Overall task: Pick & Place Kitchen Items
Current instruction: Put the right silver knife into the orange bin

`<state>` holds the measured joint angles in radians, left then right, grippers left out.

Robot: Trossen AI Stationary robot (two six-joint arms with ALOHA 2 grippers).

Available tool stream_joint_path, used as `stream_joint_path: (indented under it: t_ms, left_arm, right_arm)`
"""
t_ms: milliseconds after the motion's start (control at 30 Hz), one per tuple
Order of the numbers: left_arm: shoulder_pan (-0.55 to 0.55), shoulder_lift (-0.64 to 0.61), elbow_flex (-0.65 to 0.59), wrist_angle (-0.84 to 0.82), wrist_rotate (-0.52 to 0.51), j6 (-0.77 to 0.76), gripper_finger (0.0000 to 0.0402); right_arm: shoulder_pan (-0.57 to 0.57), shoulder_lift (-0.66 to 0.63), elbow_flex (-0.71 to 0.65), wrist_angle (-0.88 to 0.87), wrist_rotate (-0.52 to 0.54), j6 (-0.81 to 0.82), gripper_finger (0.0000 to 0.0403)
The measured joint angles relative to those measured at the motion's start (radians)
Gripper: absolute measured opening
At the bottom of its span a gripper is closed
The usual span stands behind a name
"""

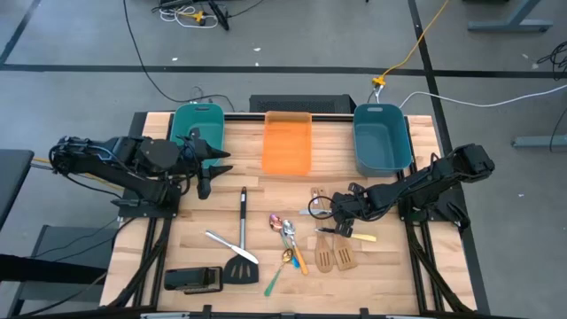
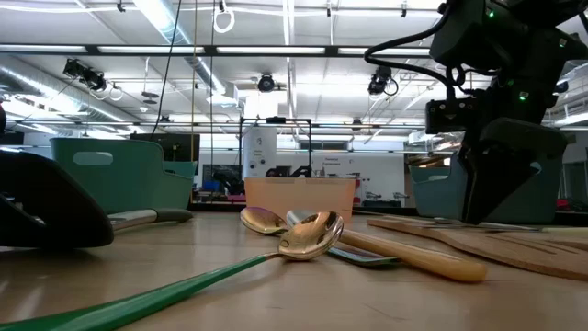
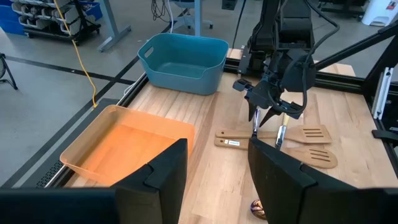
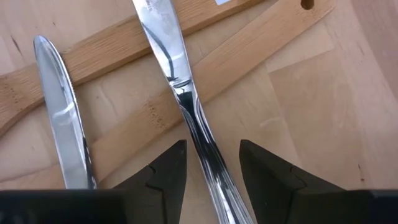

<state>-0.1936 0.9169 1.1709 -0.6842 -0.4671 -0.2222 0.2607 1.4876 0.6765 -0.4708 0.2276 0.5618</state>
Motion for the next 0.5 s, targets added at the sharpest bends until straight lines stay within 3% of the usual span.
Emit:
stream_joint_path:
  t_ms: [500]
  left_arm:
    - [0.0, 0.0, 0.0, 0.0, 0.0, 0.0, 0.0177]
  right_arm:
    - [0.0, -0.004, -0.111, 0.14, -0.002, 0.021, 0.0159]
